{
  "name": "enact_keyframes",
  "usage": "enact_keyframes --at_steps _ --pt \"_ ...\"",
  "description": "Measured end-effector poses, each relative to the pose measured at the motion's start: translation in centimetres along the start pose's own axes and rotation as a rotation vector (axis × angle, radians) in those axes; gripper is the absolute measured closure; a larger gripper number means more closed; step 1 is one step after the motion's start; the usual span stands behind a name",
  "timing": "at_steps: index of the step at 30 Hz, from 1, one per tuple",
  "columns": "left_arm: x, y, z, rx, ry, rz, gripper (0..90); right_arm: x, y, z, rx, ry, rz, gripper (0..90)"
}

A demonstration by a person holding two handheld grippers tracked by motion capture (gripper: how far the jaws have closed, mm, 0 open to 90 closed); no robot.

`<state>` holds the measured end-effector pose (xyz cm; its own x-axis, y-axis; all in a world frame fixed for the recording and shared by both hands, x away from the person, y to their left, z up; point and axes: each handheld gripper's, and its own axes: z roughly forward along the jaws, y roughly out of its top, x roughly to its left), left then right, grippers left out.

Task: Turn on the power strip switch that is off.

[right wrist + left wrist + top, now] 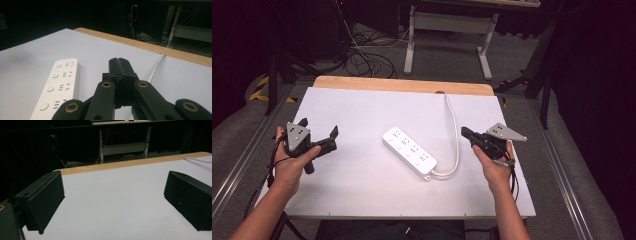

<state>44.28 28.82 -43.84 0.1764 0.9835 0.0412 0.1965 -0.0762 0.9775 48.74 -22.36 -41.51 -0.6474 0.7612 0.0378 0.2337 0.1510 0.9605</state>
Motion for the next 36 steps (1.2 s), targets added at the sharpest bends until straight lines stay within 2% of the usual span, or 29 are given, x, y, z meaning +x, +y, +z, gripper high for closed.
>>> enact_keyframes --at_steps 9,16,24,36 --pt "0.0 0.0 -0.1 0.0 0.001 -0.001 3.6 -0.3 0.5 0.8 0.015 0.025 0.01 90.0" --pt "0.1 -0.1 -0.1 0.005 -0.003 0.002 3.7 0.1 0.7 2.0 0.04 0.057 0.012 90.0" --pt "0.1 -0.1 -0.1 0.006 -0.002 0.007 4.7 1.5 1.1 4.1 0.076 0.103 -0.022 90.0" --pt "0.1 -0.1 -0.1 0.009 -0.009 0.011 5.1 2.7 1.5 6.1 0.109 0.148 -0.036 90.0"
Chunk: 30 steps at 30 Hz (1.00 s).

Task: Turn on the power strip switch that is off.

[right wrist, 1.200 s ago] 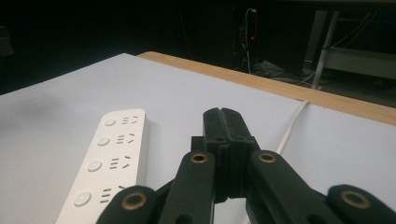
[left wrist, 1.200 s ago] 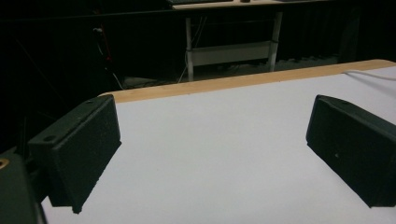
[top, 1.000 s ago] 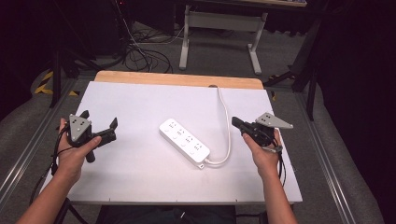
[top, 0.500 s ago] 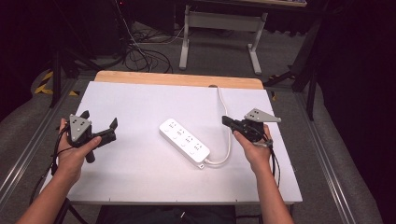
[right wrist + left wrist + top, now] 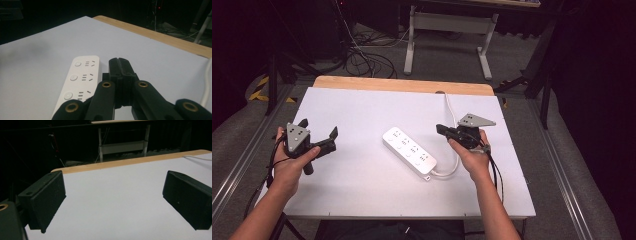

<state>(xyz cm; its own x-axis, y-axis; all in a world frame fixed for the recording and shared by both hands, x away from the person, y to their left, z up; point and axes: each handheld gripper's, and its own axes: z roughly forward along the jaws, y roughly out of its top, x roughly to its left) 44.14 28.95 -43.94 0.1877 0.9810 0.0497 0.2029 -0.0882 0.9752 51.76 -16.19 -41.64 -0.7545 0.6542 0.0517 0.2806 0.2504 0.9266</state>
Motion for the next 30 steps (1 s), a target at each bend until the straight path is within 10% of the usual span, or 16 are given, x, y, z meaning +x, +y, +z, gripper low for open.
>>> enact_keyframes --at_steps 30 --pt "0.3 -0.2 -0.5 0.005 0.014 0.003 5.2 3.9 0.3 6.5 0.148 0.134 -0.106 90.0"
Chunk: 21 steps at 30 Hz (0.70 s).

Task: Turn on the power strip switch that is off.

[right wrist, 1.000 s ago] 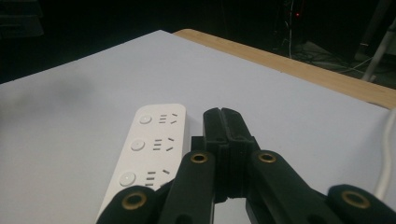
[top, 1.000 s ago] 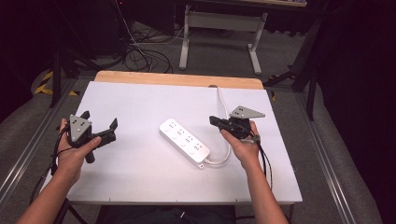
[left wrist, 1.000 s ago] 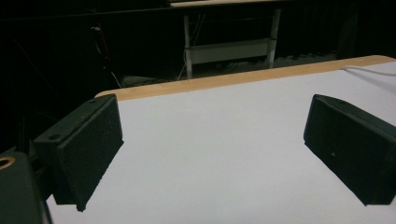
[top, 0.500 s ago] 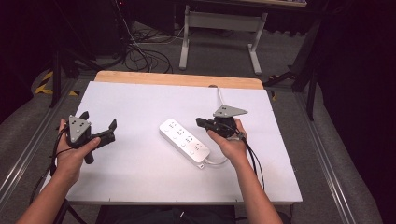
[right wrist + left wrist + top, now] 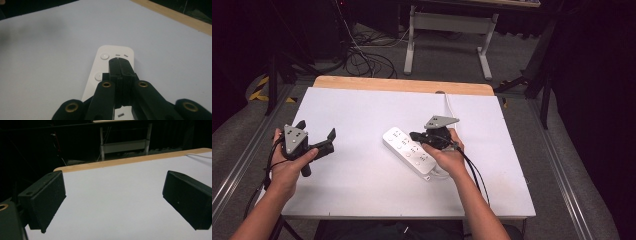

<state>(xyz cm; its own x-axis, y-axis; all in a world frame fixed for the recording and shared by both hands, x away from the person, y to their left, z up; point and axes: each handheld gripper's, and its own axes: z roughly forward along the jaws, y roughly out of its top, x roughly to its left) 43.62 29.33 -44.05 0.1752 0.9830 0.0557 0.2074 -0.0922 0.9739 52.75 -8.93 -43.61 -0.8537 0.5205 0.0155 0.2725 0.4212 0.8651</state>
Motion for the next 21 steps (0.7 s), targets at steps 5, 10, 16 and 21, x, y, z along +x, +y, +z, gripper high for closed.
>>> enact_keyframes --at_steps 5,10,16,21 --pt "0.0 0.0 -0.1 0.002 -0.002 0.0 5.3 0.7 0.0 1.4 0.03 0.022 -0.017 90.0" --pt "0.1 -0.1 -0.2 0.001 0.001 0.004 5.3 1.1 0.1 2.0 0.041 0.038 -0.016 90.0" --pt "0.2 -0.2 -0.5 0.001 0.009 0.002 5.4 1.5 0.0 3.2 0.067 0.054 -0.016 90.0" --pt "0.4 -0.3 -0.8 0.003 0.018 -0.001 5.4 1.9 0.1 4.2 0.107 0.053 -0.032 90.0"
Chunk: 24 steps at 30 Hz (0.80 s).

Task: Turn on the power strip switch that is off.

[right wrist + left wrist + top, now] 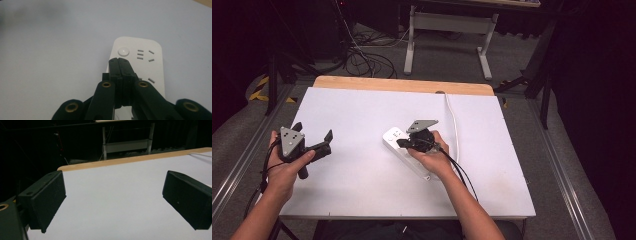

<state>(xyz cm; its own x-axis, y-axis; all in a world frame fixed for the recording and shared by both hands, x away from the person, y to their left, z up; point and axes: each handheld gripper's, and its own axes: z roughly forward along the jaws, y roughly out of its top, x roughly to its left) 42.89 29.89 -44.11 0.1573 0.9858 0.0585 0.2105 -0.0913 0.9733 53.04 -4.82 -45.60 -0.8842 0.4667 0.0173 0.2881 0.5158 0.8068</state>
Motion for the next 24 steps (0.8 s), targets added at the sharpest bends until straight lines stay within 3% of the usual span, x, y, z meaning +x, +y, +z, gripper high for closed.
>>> enact_keyframes --at_steps 24 --pt "0.2 -0.2 -0.3 0.005 0.011 -0.008 5.4 -0.2 0.3 1.4 0.068 -0.026 0.063 90.0"
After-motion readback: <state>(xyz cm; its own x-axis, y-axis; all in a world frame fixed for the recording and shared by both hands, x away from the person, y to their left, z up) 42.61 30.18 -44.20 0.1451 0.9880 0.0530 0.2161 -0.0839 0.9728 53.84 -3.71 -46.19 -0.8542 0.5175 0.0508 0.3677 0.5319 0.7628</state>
